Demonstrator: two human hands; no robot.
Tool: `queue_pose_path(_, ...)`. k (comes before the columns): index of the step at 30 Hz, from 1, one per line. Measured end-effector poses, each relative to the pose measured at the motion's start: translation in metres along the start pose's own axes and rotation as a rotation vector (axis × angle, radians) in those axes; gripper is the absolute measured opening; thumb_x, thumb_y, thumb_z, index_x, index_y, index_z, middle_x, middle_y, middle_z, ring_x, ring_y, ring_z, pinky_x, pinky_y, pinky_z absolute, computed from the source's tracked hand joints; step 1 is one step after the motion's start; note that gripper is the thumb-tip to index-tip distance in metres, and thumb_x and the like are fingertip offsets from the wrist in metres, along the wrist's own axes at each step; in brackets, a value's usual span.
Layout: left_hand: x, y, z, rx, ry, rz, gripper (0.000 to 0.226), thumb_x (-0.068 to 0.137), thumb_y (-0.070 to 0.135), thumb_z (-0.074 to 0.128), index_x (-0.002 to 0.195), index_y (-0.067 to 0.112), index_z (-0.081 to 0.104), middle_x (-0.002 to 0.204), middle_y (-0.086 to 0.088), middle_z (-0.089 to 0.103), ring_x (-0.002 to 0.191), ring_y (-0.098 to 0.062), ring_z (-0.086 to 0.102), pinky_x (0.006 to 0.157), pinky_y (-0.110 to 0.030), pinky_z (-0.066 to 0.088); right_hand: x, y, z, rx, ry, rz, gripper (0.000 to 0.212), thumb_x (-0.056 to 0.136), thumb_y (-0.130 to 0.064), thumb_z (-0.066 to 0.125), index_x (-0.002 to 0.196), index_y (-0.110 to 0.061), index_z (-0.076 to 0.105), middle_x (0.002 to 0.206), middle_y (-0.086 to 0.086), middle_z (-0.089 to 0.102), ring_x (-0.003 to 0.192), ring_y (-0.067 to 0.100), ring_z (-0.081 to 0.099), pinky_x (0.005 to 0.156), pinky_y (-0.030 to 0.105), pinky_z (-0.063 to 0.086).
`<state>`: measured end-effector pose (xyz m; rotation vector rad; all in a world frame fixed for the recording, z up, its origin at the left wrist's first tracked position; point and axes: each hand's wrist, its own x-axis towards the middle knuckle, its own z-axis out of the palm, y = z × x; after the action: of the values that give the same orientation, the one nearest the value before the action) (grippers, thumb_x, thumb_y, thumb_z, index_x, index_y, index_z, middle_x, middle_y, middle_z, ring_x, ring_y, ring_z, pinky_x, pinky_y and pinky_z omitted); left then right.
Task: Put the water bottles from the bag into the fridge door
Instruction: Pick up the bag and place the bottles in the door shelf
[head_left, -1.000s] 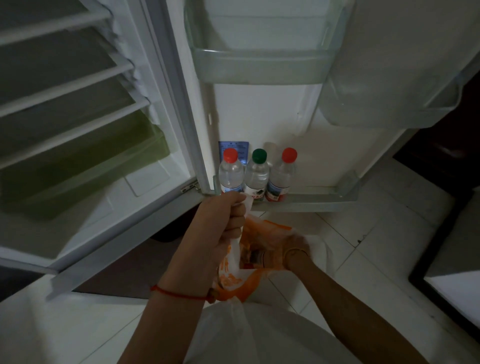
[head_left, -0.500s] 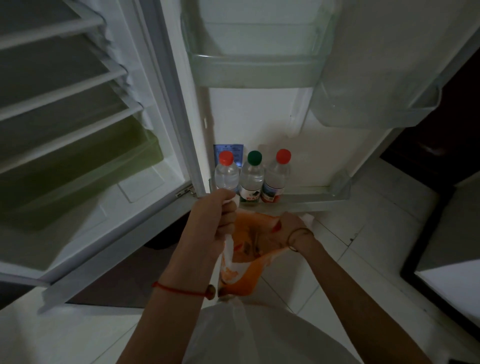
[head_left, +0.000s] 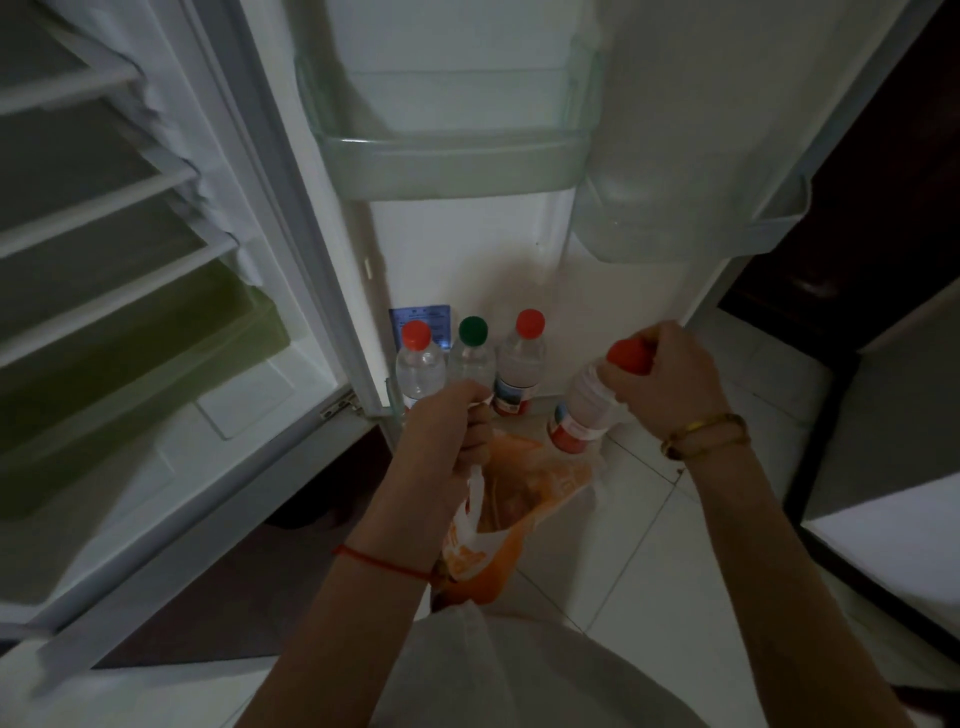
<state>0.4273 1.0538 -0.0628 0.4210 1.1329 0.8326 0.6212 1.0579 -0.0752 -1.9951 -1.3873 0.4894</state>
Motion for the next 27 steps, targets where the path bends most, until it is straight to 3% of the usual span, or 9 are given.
queue_pose_path(7,0.01,-0.002,0.004,0.032,0.009,-0.015,0.037,0.094,0.004,0.043,0.063,0.019,0.029,0.036,0.01,0.027,0.024,-0.001,0.021,0.026,-0.011,0.016,0.011,-0.011,-0.019,0.029,0.13,-0.1,0.039,0.081,-0.018,0.073,0.108,0.002,0.054,0.111,0.018,0.055,0.087,0.016,0.047,0.076,0.025,0.036)
queue_pose_path(13,0.011,-0.002,0.011,0.055,0.012,-0.021,0.034,0.096,0.008,0.042,0.065,0.02,0.031,0.036,0.01,0.028,0.025,-0.001,0.02,0.028,-0.01,0.013,0.043,-0.003,0.014,-0.021,0.05,-0.057,0.04,0.082,-0.018,0.071,0.111,0.002,0.053,0.117,0.019,0.051,0.086,0.02,0.045,0.077,0.025,0.035)
queue_pose_path(19,0.009,-0.005,0.015,0.024,0.03,-0.011,0.031,0.096,0.009,0.043,0.069,0.02,0.034,0.038,0.01,0.029,0.026,-0.001,0.021,0.027,-0.012,0.015,0.073,0.011,0.045,-0.092,-0.147,0.007,0.043,0.083,-0.018,0.07,0.117,0.003,0.054,0.124,0.021,0.051,0.11,0.034,0.054,0.085,0.03,0.041)
queue_pose_path(27,0.0,-0.012,0.023,0.024,0.031,0.01,0.035,0.098,0.008,0.04,0.066,0.02,0.033,0.038,0.01,0.03,0.025,0.0,0.022,0.026,-0.011,0.016,0.079,0.01,0.052,-0.049,-0.169,0.032,0.051,0.085,-0.016,0.067,0.127,0.002,0.044,0.133,0.021,0.04,0.113,0.036,0.053,0.095,0.037,0.044)
